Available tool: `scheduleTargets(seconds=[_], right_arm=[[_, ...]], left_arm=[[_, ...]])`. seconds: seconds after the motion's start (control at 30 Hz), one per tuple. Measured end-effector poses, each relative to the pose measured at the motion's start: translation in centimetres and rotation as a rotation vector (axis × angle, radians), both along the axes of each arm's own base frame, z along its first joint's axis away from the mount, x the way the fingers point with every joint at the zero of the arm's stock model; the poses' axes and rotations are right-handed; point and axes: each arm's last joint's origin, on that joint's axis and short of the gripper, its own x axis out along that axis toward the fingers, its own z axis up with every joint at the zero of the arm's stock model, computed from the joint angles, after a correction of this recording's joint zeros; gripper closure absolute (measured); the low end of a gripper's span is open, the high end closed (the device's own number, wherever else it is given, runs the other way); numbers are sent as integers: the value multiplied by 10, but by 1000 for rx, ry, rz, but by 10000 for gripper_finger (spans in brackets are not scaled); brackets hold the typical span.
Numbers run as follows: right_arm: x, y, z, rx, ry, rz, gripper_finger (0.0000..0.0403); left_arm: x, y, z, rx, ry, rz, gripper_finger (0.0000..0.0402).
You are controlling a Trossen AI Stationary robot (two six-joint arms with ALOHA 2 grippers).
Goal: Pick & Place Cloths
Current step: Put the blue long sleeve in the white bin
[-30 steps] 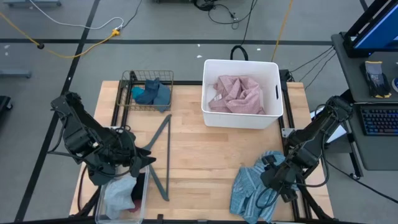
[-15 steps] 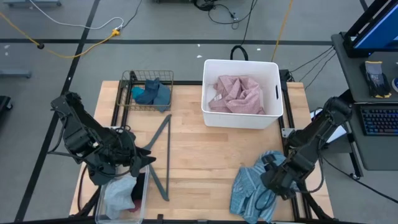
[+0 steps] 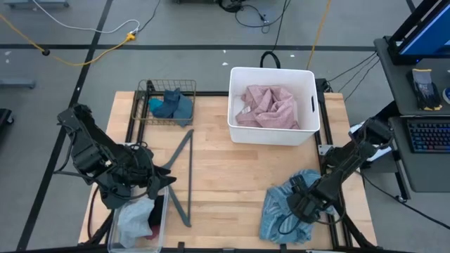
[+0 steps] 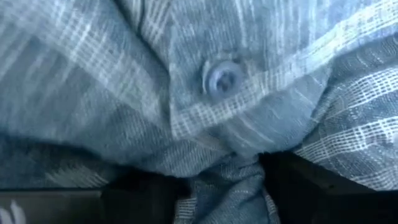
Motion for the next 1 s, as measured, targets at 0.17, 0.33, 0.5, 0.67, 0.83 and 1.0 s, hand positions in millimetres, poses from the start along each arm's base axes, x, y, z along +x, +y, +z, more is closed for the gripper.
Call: scheduleTargets(seconds=[0.17, 0.33, 0.5, 0.67, 0.83, 1.0], right_arm=[[1, -4, -10, -56, -41, -85, 211], [6, -6, -10, -41, -64, -129, 264], [11, -7, -8, -3, -92, -243, 361], [14, -5, 7, 88, -176, -313, 374], [16, -9, 35, 189, -395, -400, 374], [18, -12, 72, 328, -651, -434, 374]], left_arm=[[2, 2, 0, -2, 0, 15, 158], [5, 5, 0, -4, 4, 28, 158], [6, 6, 0, -1, 5, 30, 158], [5, 6, 0, -2, 5, 29, 158], [6, 6, 0, -3, 5, 29, 158], [6, 5, 1, -17, -3, 32, 158]])
